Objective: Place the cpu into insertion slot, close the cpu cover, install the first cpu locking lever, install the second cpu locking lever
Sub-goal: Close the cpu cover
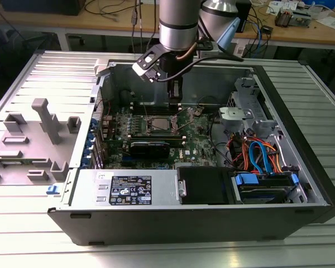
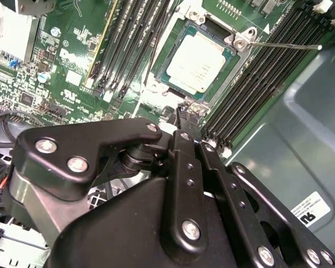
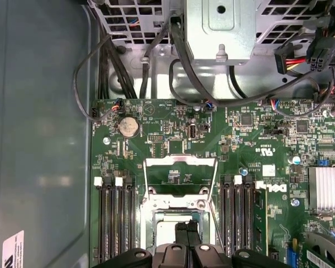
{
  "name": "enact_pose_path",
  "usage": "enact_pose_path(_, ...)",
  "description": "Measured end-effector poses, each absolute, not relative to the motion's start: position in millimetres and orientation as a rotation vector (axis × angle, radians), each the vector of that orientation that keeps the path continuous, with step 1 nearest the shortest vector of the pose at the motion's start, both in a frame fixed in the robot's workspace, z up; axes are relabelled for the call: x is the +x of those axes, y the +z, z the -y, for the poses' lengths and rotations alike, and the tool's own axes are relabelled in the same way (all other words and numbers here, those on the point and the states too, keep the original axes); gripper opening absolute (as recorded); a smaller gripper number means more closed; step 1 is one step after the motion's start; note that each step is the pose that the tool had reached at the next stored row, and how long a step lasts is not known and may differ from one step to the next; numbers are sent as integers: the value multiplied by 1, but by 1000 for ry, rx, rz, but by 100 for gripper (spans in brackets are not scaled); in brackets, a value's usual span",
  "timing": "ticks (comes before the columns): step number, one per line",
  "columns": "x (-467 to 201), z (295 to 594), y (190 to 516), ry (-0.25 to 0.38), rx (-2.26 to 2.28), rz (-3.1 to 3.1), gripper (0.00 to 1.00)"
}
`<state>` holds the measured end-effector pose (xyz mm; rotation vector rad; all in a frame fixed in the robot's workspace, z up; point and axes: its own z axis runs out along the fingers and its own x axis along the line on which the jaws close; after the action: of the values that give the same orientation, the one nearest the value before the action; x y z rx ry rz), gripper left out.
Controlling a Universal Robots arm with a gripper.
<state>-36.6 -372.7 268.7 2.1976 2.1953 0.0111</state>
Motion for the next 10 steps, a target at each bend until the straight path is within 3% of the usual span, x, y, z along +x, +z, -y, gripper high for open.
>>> enact_pose_path(10,-34,373,269,11,2198,-2195,11)
